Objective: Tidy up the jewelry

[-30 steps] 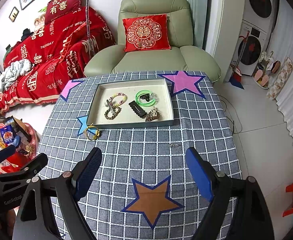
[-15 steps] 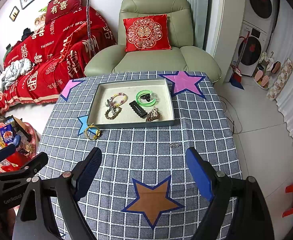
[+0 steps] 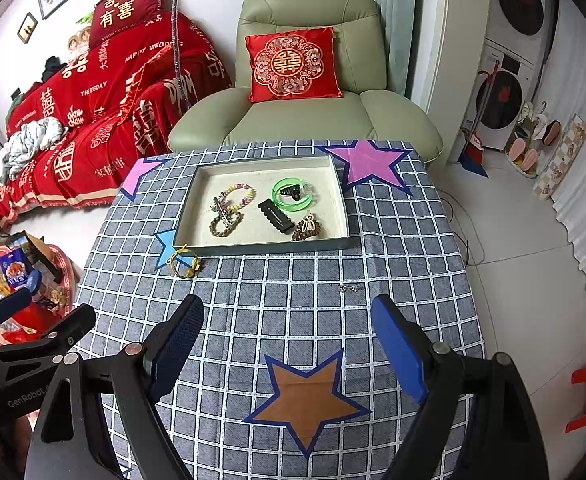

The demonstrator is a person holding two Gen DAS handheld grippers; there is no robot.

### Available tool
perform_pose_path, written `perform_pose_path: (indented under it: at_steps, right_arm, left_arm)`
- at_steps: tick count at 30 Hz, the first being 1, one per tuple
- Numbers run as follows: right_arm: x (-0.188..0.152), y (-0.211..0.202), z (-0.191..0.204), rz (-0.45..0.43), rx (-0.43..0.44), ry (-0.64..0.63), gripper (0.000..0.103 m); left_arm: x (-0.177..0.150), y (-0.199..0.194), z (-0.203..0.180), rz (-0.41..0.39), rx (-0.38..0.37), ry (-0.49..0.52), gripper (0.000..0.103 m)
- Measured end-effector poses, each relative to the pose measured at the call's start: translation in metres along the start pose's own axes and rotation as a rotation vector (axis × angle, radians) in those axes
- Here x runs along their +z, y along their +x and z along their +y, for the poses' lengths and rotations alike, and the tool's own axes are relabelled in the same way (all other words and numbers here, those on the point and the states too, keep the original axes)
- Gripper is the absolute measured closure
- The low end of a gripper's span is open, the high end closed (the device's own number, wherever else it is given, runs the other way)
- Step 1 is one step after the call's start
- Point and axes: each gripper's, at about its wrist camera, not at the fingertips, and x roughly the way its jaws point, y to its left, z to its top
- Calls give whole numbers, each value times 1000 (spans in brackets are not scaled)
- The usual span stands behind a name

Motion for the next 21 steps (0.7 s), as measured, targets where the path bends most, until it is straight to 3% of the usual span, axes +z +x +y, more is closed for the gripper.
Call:
perform_pose_path:
  at_steps: [21]
  right_arm:
    - [-5, 2, 5, 4, 4, 1, 15]
  left_arm:
    - [-2, 0, -1, -12, -2, 12, 0]
